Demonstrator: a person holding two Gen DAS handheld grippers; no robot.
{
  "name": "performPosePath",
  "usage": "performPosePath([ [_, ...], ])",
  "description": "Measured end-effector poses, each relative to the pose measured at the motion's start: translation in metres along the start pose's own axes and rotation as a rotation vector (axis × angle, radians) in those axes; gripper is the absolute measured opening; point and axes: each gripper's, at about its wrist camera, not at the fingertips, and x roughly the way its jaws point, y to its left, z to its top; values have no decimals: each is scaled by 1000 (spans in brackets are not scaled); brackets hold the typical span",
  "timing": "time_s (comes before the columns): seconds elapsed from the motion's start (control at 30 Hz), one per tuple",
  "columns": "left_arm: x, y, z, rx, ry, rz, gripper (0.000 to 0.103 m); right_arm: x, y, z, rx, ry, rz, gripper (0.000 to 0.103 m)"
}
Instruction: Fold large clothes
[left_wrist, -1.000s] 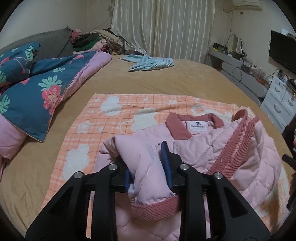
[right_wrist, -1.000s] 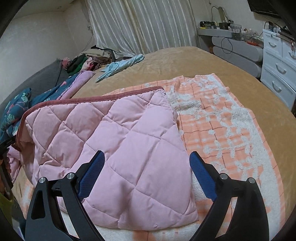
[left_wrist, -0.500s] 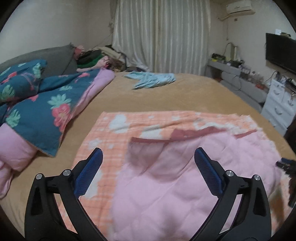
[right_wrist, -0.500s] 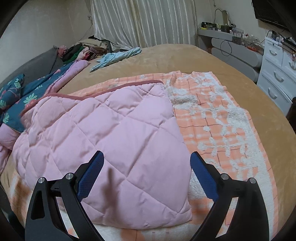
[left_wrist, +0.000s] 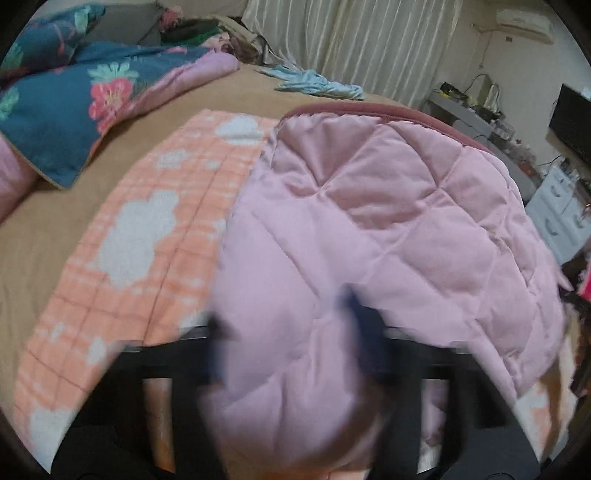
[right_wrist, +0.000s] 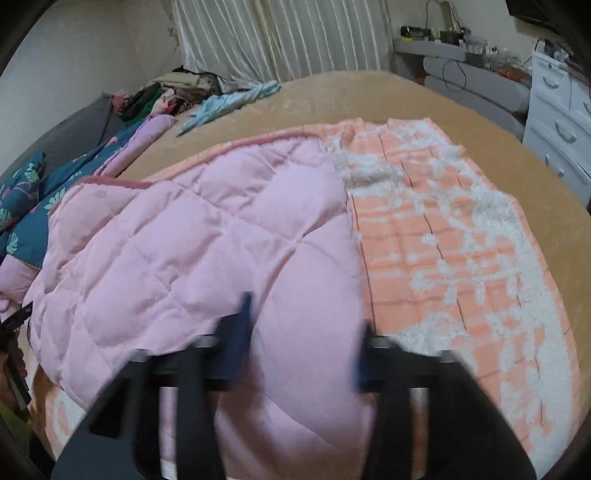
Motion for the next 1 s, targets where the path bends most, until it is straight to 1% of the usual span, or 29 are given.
performPosePath([
  [0.03,1,-7,7,22,-7,27,15,-1,4,6,-11,-20,-20,22],
  [0.07,0,-12,16,34,-24,38,14,-1,5,10,-13,-28,-35,21],
  [0.17,5,-20,39,60,-50,66,13,7,5,27,4,-36,-76,20],
  [0.3,24,-28,58,94,-44,103,13,24,3,44,34,-21,-111,20],
  [0.43,45,-29,61,99,-23,132,13,43,3,50,45,12,-146,20],
  [0.6,54,-29,64,98,-11,139,14,61,-1,49,36,71,-158,21],
  [0.7,52,-28,65,89,-6,139,16,58,0,47,19,79,-174,26],
  [0.73,50,-28,65,86,-6,141,19,55,0,46,13,81,-186,32],
  [0.8,45,-25,65,75,-9,151,27,45,0,45,27,67,-195,55],
  [0.83,42,-24,65,69,-11,146,39,33,0,43,40,37,-190,76],
  [0.87,40,-23,66,65,-13,142,50,23,1,42,41,8,-187,86],
  [0.9,33,-23,65,65,-18,147,55,9,1,40,39,-32,-179,89],
  [0.93,29,-24,64,69,-22,153,60,-2,3,38,40,-52,-169,92],
  [1.0,18,-27,62,77,-31,149,63,-19,3,35,46,-78,-131,96],
])
